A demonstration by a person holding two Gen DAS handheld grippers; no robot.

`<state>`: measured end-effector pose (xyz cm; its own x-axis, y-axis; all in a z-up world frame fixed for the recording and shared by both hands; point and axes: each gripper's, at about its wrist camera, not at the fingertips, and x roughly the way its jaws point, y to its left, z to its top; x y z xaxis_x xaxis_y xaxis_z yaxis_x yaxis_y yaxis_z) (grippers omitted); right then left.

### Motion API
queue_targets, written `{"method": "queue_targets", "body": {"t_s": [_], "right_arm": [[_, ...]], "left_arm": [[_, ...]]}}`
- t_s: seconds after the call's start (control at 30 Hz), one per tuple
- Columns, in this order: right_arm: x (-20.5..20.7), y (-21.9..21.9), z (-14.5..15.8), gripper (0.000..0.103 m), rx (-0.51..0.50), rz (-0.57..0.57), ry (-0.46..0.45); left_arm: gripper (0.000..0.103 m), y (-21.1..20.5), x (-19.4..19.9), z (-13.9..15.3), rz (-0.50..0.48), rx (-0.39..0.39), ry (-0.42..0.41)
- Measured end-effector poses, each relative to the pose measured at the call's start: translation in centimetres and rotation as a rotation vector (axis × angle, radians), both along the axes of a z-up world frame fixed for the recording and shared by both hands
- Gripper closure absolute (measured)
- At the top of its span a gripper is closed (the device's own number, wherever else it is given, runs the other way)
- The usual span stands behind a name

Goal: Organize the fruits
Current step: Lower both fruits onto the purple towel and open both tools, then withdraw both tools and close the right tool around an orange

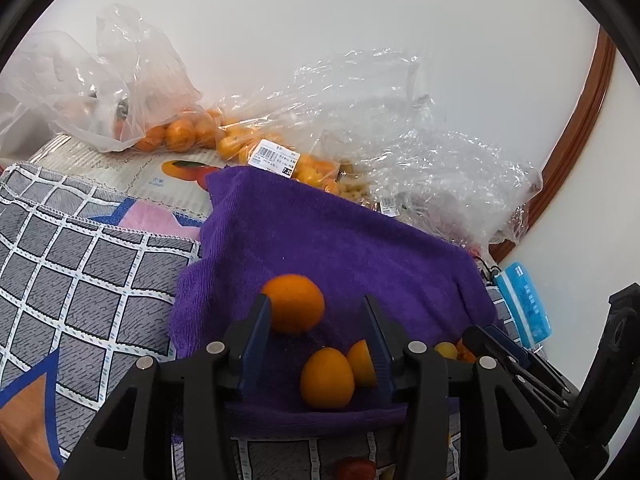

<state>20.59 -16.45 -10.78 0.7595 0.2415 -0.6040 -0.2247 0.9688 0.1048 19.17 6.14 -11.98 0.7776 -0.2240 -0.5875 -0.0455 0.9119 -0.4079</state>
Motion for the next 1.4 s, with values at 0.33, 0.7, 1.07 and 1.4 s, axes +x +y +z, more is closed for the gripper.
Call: {"method": "queue_targets", "body": {"t_s": [0.33, 0.7, 1.07, 1.4], "right_arm": [[-1.3, 0.1, 0.7, 0.061, 0.003, -0.035, -0.079], [-2.6, 1.2, 2.8, 0.061, 0.008, -0.053, -0.061], [-5.9, 1.2, 2.9, 0.057, -0.056, -0.090, 0.021], [-8.6, 3.5, -2.0, 0.058, -0.073, 0.040, 0.160]], "left_arm": [[0.059, -0.3, -1.4, 1.2, 0.015, -0.013, -0.053], [0.061, 0.8, -2.1, 1.0, 0.007, -0.096, -0.032], [0.059, 0.7, -4.4, 4.3, -0.025, -0.027, -0.058], [0.059, 3.8, -7.7, 1.8, -0.004, 0.000, 0.045]]}}
